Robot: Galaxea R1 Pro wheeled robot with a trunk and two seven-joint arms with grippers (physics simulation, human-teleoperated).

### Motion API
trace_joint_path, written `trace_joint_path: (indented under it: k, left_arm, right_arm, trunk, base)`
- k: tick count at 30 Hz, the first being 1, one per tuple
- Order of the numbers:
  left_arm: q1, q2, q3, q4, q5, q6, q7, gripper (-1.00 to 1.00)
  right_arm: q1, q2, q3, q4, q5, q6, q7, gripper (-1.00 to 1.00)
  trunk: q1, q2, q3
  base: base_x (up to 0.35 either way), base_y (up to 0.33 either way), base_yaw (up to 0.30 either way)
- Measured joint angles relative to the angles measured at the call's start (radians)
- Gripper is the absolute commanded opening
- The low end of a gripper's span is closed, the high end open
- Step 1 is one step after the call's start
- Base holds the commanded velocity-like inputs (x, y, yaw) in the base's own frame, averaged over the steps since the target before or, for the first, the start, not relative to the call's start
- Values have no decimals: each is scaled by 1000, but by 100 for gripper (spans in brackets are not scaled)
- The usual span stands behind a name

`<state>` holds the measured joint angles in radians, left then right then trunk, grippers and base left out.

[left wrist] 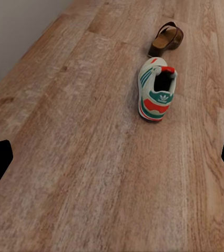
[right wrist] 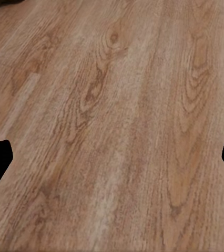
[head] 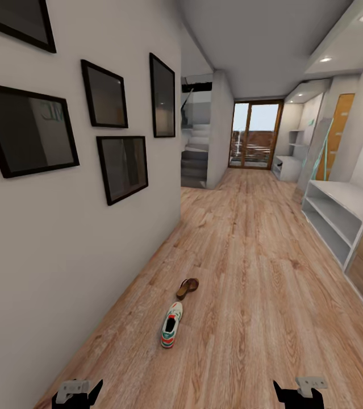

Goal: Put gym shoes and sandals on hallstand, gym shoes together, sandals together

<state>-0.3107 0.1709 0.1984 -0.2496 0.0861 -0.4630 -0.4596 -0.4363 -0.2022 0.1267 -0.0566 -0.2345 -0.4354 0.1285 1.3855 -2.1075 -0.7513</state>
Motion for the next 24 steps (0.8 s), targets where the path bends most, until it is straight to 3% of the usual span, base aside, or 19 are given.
trace_joint_path:
  k: [17,24]
  left_arm:
    - [0,1,0,0,1,0,0,100]
    - [0,1,0,0,1,0,0,100]
  right_arm:
    - [0,0,-1,0,0,0,0,100]
    - [0,0,-1,0,0,0,0,100]
  trunk:
    - [0,0,-19]
    - [0,0,-28]
  base:
    - [0,2,-185]
    - [0,169,-206]
